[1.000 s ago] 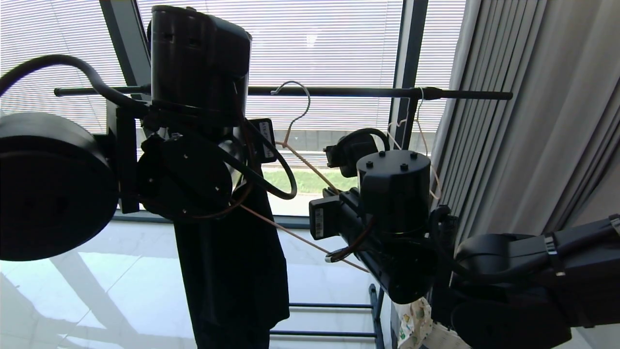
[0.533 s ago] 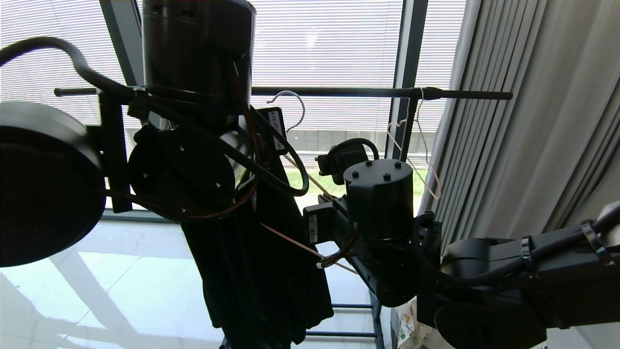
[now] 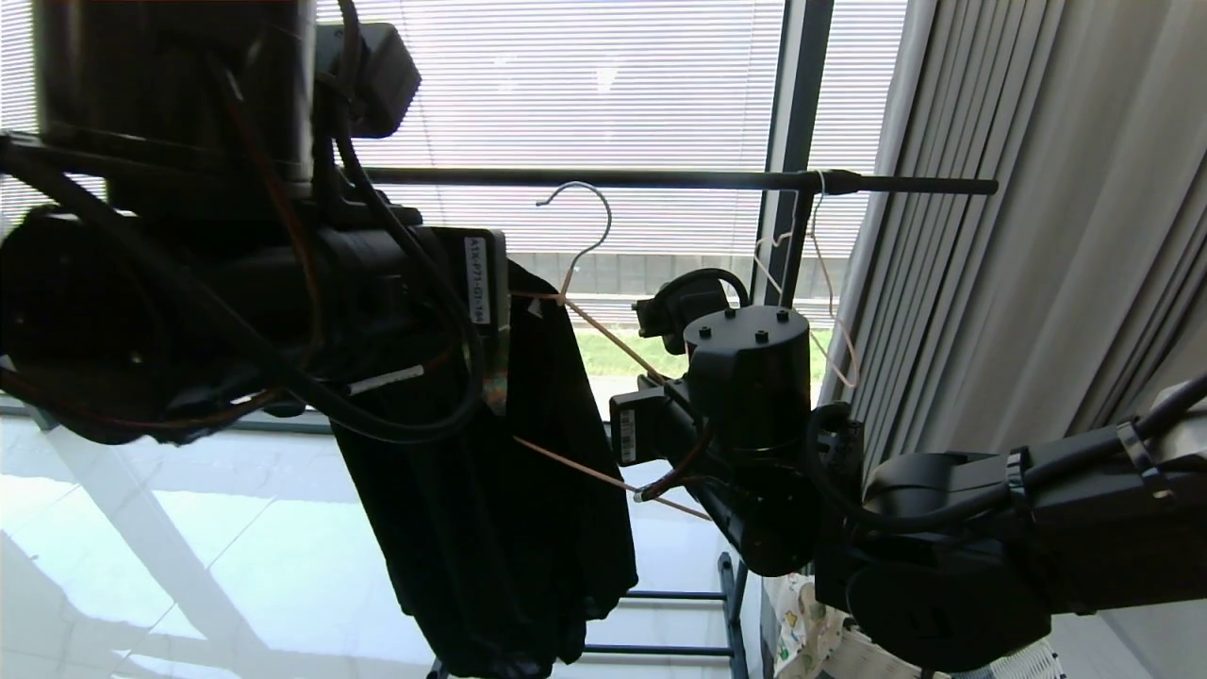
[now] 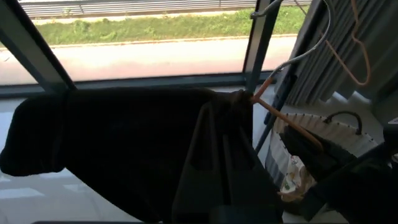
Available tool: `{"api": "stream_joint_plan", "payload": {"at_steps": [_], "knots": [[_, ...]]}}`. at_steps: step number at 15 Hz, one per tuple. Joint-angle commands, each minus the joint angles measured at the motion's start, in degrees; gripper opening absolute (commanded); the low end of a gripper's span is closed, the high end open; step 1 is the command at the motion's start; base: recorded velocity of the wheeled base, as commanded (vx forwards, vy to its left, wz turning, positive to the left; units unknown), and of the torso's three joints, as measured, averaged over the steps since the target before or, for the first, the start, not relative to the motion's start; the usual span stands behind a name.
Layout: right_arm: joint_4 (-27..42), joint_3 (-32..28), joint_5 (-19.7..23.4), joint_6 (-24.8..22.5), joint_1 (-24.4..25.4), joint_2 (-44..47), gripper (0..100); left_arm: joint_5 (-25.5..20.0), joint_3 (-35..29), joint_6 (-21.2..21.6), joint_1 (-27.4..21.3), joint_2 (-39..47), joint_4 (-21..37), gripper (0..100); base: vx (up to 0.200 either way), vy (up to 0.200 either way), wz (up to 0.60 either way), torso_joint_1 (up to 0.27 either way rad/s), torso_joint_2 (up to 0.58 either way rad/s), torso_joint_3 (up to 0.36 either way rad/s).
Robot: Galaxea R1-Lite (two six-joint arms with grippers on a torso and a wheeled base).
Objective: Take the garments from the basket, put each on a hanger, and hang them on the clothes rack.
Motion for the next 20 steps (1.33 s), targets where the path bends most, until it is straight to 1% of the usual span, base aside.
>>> {"api": "stream_joint_plan", "payload": {"at_steps": [1, 2, 3, 4, 7, 8, 11, 13, 15, 18, 19, 20], "knots": [[-0.01, 0.01, -0.01, -0.01, -0.17, -0.2, 0, -5.09, 0.31, 4.58, 7.02, -5.82, 0.98, 0, 0.0, 0.0, 0.0, 0.0, 0.0, 0.0], [-0.09, -0.08, -0.01, -0.01, -0.26, -0.2, 0, -9.4, 0.22, 6.86, 10.36, -6.43, 0.98, 0, 0.0, 0.0, 0.0, 0.0, 0.0, 0.0], [-0.09, -0.17, -0.01, -0.09, -0.26, -0.2, 0, -12.92, 0.22, 8.35, 12.2, -7.14, 1.07, 0, 0.0, 0.0, 0.0, 0.0, 0.0, 0.0], [-0.09, -0.25, 0.08, -0.09, -0.26, -0.2, 0, -15.55, 0.31, 9.23, 12.82, -7.57, 1.07, 0, 0.0, 0.0, 0.0, 0.0, 0.0, 0.0], [-0.09, -0.43, 0.26, -1.06, -0.17, -0.47, 0, -24.87, 0.4, 9.5, 12.73, -8.98, 1.07, 0, 0.0, 0.0, 0.0, 0.0, 0.0, 0.0], [-0.09, -0.78, 0.26, -1.24, -0.17, -0.47, 0, -26.8, 0.58, 9.5, 12.29, -8.89, 1.07, 0, 0.0, 0.0, 0.0, 0.0, 0.0, 0.0], [-0.09, -2.1, 0.7, -1.5, 0.09, -0.55, 0, -27.07, 2.95, 9.5, 8.77, -7.75, 0.98, 0, 0.0, 0.0, 0.0, 0.0, 0.0, 0.0], [-0.09, -2.1, 1.14, -2.03, 1.5, -1.26, 0, -26.98, 3.83, 10.73, 8.69, -6.78, 0.63, 0, 0.0, 0.0, 0.0, 0.0, 0.0, 0.0], [-0.18, -2.1, 0.96, -2.03, 2.47, -1.26, 0, -26.98, 3.83, 10.99, 8.69, -6.43, 0.36, 0, 0.0, 0.0, 0.0, 0.0, 0.0, 0.0], [-0.18, -2.1, 0.87, -2.03, 2.64, -1.17, 0, -27.07, 3.83, 10.99, 8.69, -6.87, -0.78, 0, 0.0, 0.0, 0.0, 0.0, 0.0, 0.0], [-0.18, -2.1, 0.87, -2.03, 2.64, -1.17, 0, -27.07, 3.74, 10.99, 8.6, -6.96, -0.78, 100, 0.0, 0.0, 0.0, 0.0, 0.0, 0.0], [-0.18, -2.1, 0.87, -2.03, 2.64, -1.17, 0, -27.24, 3.65, 10.99, 8.25, -7.31, -0.78, 100, 0.0, 0.0, 0.0, 0.0, 0.0, 0.0]]}}
